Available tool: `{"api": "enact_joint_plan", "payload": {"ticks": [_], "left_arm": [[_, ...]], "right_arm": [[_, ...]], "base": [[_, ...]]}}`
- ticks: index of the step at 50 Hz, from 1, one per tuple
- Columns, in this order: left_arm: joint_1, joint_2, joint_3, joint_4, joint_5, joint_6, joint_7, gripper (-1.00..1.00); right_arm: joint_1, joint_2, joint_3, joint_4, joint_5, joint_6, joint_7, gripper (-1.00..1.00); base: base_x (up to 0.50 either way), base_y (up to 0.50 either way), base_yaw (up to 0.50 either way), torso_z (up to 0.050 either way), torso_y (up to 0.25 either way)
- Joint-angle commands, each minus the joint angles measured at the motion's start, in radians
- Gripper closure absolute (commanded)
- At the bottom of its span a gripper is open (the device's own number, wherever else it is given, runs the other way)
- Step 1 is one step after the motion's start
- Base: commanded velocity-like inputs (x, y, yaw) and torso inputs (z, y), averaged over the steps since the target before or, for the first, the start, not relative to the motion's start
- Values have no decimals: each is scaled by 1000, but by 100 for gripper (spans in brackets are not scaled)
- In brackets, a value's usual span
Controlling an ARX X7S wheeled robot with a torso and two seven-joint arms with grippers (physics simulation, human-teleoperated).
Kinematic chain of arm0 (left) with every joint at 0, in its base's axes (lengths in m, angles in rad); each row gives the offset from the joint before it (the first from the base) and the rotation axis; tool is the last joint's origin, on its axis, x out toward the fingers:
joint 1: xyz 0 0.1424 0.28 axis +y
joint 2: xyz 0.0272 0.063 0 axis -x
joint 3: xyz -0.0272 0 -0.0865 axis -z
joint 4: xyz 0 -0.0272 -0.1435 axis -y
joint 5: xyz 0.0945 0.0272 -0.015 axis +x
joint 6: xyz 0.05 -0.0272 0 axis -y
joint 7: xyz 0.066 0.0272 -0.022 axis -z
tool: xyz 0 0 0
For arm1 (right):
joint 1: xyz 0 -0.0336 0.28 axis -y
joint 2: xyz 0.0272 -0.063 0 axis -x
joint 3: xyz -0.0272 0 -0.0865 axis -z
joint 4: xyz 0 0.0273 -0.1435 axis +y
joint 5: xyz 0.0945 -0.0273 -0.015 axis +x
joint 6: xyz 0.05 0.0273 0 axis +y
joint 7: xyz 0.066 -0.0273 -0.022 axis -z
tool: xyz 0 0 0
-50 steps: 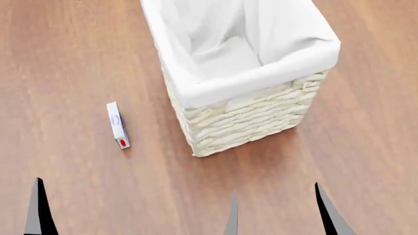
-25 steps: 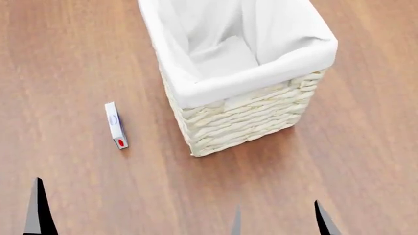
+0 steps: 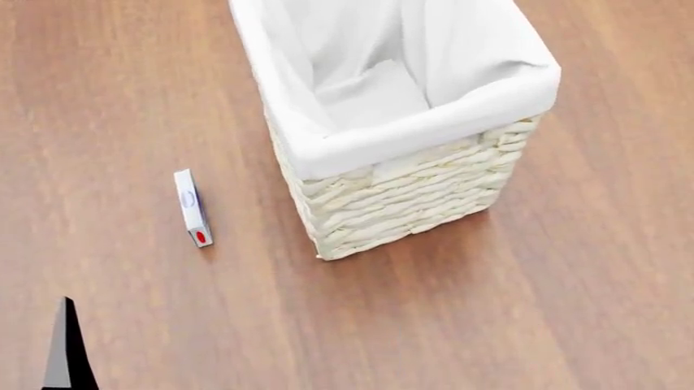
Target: Pick up the alphabet soup and the cream cheese box, and put them in the basket.
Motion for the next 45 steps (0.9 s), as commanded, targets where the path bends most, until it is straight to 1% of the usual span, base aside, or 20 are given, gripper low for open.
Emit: {"api": "enact_joint_plan", "payload": {"ticks": [1, 7, 18, 24, 33, 45], "left_arm": [[1, 2, 5, -22, -2, 13, 1, -100], [-5, 5, 10, -36, -11, 14, 4, -100], [-5, 2, 12, -37, -19, 18, 4, -100], [-3, -1, 15, -34, -18, 18, 5, -100], [-1, -3, 11, -34, -24, 20, 0, -100], [0, -4, 8, -48, -24, 30, -5, -100]], "right_arm": [[-137, 53, 76, -33, 65, 27, 33, -100], [-191, 73, 105, -65, 94, 64, 61, -100], [-228, 86, 137, -90, 155, 93, 85, -100], [-232, 93, 148, -108, 213, 127, 101, -100], [-213, 103, 130, -128, 215, 143, 104, -100], [-175, 100, 109, -93, 219, 137, 86, -100]], "base": [[0, 0, 0, 0, 0], [0, 0, 0, 0, 0], [0, 0, 0, 0, 0], [0, 0, 0, 0, 0], [0, 0, 0, 0, 0], [0, 0, 0, 0, 0]]}}
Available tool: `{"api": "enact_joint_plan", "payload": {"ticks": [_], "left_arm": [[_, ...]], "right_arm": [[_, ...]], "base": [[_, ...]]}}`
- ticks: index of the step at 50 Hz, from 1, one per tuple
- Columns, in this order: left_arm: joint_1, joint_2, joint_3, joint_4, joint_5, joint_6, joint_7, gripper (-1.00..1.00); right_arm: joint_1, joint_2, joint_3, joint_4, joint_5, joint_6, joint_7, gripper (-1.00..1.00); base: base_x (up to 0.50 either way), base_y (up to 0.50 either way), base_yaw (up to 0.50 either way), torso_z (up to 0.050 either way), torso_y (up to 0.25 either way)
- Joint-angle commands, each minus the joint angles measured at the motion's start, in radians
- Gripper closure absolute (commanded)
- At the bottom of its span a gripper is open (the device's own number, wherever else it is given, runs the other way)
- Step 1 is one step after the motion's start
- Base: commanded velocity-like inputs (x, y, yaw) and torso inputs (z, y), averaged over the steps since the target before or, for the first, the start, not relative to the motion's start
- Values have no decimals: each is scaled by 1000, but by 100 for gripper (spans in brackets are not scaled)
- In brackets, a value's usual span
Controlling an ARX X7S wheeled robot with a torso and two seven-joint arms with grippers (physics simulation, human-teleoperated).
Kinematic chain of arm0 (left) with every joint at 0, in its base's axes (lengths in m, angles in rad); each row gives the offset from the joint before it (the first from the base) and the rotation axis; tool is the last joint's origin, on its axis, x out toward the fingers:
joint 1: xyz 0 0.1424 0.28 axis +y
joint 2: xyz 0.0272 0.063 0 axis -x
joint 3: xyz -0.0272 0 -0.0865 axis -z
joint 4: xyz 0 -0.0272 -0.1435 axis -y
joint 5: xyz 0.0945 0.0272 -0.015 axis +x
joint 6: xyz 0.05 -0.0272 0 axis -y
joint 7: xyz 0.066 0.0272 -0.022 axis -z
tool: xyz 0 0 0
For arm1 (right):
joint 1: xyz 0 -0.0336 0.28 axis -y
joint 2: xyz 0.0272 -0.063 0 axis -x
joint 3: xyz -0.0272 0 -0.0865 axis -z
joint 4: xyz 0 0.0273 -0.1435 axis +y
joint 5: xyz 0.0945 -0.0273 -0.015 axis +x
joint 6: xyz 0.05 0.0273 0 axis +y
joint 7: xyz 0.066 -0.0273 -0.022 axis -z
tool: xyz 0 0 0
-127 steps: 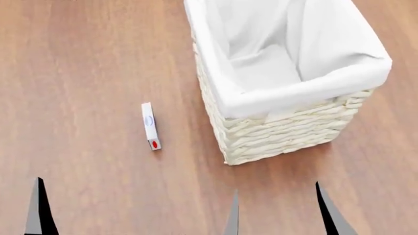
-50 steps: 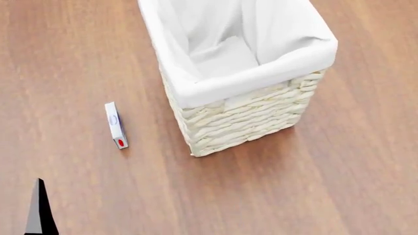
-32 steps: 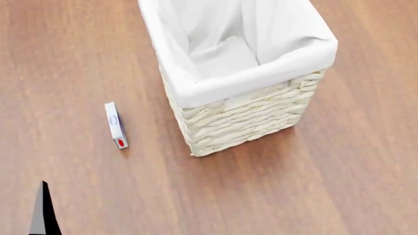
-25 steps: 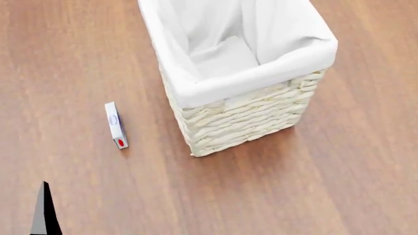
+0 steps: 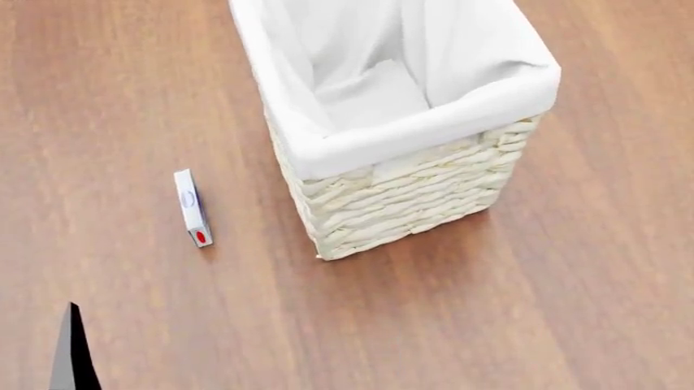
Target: Pick up the alphabet soup and the cream cheese box, and put them in the basket.
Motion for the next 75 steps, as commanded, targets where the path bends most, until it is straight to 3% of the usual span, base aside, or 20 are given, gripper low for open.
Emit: {"api": "enact_joint_plan", "payload": {"ticks": [1, 18, 75], "left_arm": [[-1, 0, 0, -12, -1, 6, -4, -100], [-5, -2, -12, -22, -15, 9, -14, -100], [-8, -10, -12, -27, -10, 5, -42, -100]], "right_arm": [[34, 3, -16, 13, 19, 13, -6, -100], [164, -12, -68, 105, 56, 59, -37, -100], [313, -68, -161, 323, 43, 47, -114, -100]], "base": [[0, 0, 0, 0, 0], [0, 0, 0, 0, 0], [0, 0, 0, 0, 0]]}}
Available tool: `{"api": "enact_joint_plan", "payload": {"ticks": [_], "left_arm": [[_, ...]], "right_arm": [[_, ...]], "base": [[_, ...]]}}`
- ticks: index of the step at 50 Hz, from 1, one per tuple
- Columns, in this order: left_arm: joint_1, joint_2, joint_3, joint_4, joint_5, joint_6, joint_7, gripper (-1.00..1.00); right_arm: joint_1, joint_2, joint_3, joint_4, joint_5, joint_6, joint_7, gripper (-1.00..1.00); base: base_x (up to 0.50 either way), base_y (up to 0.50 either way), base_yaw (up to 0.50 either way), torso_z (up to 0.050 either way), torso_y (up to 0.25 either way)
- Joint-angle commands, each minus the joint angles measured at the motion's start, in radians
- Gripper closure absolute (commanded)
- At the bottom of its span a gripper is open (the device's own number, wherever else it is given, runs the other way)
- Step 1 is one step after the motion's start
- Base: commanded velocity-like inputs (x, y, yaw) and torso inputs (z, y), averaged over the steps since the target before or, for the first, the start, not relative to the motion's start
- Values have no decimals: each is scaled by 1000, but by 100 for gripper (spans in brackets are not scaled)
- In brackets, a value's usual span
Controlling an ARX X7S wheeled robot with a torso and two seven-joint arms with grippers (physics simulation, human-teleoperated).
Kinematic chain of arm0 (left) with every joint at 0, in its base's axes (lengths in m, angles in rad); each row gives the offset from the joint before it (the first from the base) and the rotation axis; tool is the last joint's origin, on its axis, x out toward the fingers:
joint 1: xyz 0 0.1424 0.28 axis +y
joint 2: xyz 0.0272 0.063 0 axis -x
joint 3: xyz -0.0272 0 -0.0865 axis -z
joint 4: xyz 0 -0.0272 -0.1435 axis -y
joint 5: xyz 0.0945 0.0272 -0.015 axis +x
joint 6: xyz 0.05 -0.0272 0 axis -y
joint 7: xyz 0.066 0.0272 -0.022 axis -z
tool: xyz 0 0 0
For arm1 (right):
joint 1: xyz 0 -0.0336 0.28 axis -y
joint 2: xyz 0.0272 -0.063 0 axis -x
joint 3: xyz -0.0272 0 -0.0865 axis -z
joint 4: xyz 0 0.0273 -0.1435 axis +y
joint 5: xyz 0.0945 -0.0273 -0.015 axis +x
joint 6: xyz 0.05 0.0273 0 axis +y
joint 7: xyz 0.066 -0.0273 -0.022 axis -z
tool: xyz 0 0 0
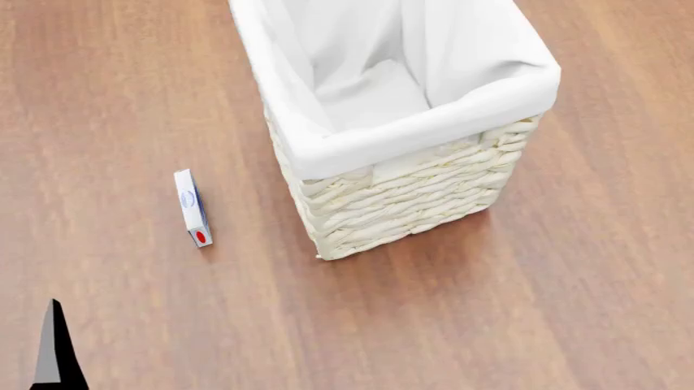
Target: Pick up the alphabet soup and the cream cheese box, and put them in the basket.
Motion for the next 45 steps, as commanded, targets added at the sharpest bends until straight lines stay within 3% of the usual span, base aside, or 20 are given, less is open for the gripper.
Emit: {"api": "enact_joint_plan", "payload": {"ticks": [1, 39, 40, 45], "left_arm": [[-7, -1, 3, -2, 3, -5, -4, -100], [-7, -7, 5, 9, 4, -8, -21, -100], [-9, -6, 6, 5, 3, -7, -20, -100], [-10, -6, 8, 2, -2, -6, -18, -100]], "right_arm": [[23, -11, -14, 50, -1, -4, -16, -100], [60, -29, -58, 157, -34, -32, -53, -100], [60, -27, -56, 147, -30, -28, -50, 100], [57, -26, -59, 152, -41, -36, -50, 100]], "base": [[0, 0, 0, 0, 0], [0, 0, 0, 0, 0], [0, 0, 0, 0, 0], [0, 0, 0, 0, 0]]}}
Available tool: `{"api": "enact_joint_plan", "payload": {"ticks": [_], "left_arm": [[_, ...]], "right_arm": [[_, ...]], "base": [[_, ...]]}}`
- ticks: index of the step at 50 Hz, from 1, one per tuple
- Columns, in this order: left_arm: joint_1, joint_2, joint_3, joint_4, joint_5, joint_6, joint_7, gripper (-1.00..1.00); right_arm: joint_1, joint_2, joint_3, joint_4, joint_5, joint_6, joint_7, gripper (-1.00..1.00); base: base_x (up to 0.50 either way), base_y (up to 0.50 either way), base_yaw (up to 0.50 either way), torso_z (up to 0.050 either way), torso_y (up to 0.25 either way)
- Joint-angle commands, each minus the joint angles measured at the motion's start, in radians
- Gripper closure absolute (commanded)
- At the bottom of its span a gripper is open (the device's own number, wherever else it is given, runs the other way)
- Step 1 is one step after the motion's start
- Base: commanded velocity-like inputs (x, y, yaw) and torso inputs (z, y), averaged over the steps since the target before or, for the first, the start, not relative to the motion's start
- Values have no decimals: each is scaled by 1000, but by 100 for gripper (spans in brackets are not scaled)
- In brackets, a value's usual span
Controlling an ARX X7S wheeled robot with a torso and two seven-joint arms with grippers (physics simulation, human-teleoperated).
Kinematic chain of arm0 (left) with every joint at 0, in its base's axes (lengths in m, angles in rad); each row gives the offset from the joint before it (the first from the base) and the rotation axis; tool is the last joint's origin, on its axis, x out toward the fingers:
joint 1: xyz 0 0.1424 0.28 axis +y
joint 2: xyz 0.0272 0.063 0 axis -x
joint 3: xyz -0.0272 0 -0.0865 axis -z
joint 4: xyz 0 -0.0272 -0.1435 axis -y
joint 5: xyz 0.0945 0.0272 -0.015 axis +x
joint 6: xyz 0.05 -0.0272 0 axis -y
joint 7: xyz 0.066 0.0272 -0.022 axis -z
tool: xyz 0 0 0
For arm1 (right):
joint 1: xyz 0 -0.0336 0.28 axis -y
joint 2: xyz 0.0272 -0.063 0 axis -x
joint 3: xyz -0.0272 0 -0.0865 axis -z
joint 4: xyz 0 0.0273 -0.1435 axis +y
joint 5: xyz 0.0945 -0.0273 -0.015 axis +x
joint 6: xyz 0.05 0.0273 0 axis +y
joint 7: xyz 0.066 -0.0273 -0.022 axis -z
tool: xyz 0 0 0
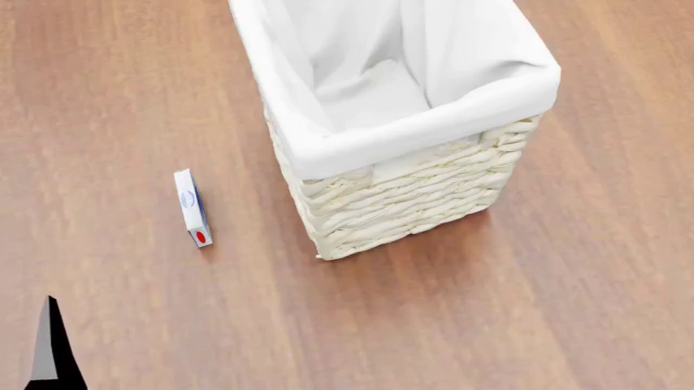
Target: Pick up the alphabet soup and the cream cheese box, and put them in the basket.
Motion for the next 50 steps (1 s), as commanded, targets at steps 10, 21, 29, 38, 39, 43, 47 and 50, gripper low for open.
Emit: {"api": "enact_joint_plan", "payload": {"ticks": [10, 21, 29, 38, 39, 43, 47, 50], "left_arm": [[1, -4, 5, 3, 0, 2, -4, -100], [1, -6, 5, 1, 1, 4, -7, -100], [-6, -5, 20, 5, 7, -8, -5, -100], [-16, -7, 34, -3, 15, -15, 1, -100], [-17, -7, 35, 0, 14, -19, 0, -100], [-13, -10, 32, -4, 15, -17, -2, -100], [-15, -10, 38, -4, 21, -16, -1, -100], [-15, -12, 41, 8, 23, -19, 0, -100]], "right_arm": [[-2, 2, -11, 2, -16, -9, -7, 100], [23, 62, 29, -149, -84, 20, 72, 100], [91, 138, 77, -336, -245, 12, 154, 100], [203, 153, 47, -420, -333, -27, 131, 100], [218, 160, 39, -429, -343, -39, 118, 100], [271, 168, 30, -449, -372, -5, 115, 100], [341, 169, 34, -494, -349, 46, 105, 100], [396, 165, 49, -518, -339, 60, 108, 100]], "base": [[0, 0, 0, 0, 0], [0, 0, 0, 0, 0], [0, 0, 0, 0, 0], [0, 0, 0, 0, 0], [0, 0, 0, 0, 0], [0, 0, 0, 0, 0], [0, 0, 0, 0, 0], [0, 0, 0, 0, 0]]}}
